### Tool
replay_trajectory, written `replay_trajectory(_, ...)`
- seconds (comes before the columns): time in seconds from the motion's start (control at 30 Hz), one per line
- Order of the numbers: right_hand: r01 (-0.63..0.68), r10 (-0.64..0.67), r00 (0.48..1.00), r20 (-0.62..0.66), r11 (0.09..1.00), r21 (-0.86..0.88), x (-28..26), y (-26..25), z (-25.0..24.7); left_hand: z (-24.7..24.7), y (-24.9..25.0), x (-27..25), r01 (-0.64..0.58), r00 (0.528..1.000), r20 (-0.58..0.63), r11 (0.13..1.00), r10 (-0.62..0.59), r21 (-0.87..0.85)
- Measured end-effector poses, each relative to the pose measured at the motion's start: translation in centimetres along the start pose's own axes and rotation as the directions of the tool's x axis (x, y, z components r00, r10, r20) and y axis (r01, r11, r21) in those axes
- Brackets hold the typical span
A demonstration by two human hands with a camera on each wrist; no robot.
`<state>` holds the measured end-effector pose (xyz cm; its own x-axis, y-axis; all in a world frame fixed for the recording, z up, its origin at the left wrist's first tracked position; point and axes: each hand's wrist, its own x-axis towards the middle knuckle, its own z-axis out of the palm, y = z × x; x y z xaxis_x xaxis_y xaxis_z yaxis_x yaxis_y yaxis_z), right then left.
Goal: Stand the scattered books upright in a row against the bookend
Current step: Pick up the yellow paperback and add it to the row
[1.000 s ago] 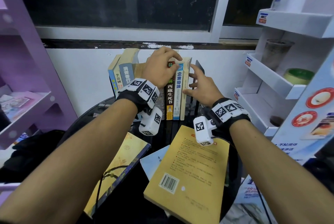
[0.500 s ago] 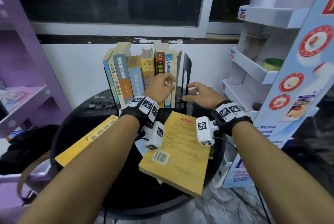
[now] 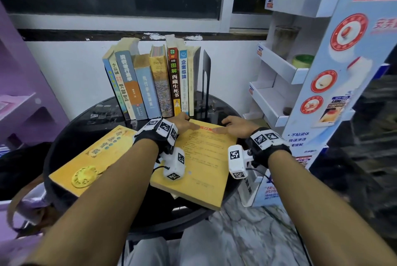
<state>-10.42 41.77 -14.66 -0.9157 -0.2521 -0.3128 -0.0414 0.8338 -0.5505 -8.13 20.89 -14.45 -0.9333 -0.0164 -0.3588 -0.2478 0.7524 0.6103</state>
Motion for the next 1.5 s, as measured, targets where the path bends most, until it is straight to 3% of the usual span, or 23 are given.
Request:
replay_trajectory(0.13,-0.012,0.012,1.0,-0.001,1.0,-0.024,-0.3,0.1,0.0,0.3,0.3,-0.1,0.035,0.999,0.004,0.998,-0.035,-0.053)
replay_trajectory(0.3,0.015,-0.015,1.0,-0.001,0.998,-0.055,-0.5,0.2,0.1,0.3,0.8,-0.5,0.043,0.999,-0.003,0.999,-0.043,0.01)
replay_trajectory(0.67,0.059,-0.058,0.996,-0.074,0.998,0.011,0.0,0.7,0.7,0.3,0.9,-0.7,0.056,0.998,-0.023,0.998,-0.056,0.005)
replay_trajectory(1.07,0.109,-0.104,0.99,-0.095,0.993,0.052,-0.4,0.4,0.1,-1.0,2.4,-1.2,-0.086,0.996,-0.043,0.974,0.078,-0.208)
replay_trajectory(1.27,0.159,-0.142,0.983,-0.118,0.975,0.156,-0.7,0.1,-1.3,-1.9,2.7,-1.0,-0.181,0.984,-0.079,0.892,0.163,-0.415)
replay_trajectory(1.5,0.253,-0.197,0.954,-0.225,0.932,0.258,-1.2,-1.5,-3.9,-4.2,3.0,-1.3,-0.17,0.982,-0.04,0.776,0.184,-0.607)
